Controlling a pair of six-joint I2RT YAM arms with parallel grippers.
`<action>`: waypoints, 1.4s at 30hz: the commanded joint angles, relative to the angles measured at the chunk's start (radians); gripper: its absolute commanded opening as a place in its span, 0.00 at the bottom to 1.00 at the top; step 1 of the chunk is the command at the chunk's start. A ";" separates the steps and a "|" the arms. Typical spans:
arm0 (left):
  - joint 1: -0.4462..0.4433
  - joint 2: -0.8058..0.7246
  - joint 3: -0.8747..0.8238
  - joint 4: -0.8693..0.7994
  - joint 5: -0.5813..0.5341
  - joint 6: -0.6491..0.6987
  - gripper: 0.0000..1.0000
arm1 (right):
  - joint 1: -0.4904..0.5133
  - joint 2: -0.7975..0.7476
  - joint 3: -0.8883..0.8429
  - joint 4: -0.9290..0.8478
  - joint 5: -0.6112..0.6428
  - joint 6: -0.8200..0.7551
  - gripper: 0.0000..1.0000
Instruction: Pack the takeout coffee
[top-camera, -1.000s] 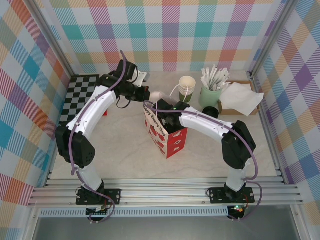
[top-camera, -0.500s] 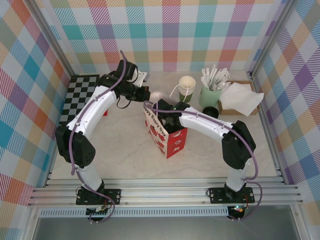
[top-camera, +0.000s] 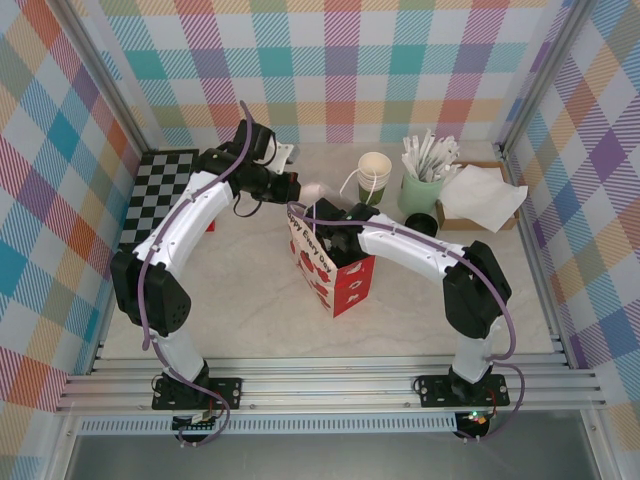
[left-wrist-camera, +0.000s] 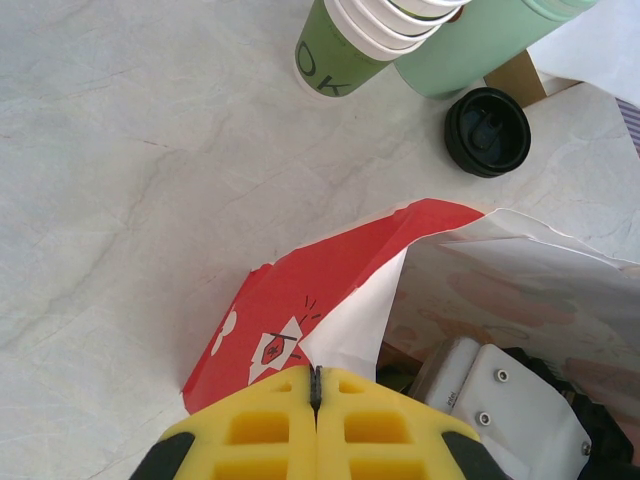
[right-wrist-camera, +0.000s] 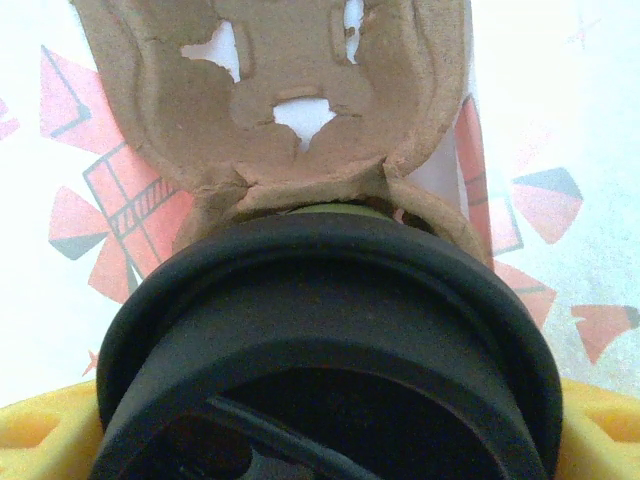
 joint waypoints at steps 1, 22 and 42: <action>-0.008 0.020 0.001 -0.037 0.002 0.000 0.00 | -0.005 0.159 -0.107 -0.063 0.055 -0.007 0.38; -0.019 -0.050 -0.026 0.026 0.037 0.023 0.00 | -0.005 0.029 0.112 -0.181 0.035 0.010 0.48; -0.043 -0.053 -0.011 -0.007 0.007 0.036 0.00 | -0.005 -0.001 0.168 -0.195 0.038 0.038 0.63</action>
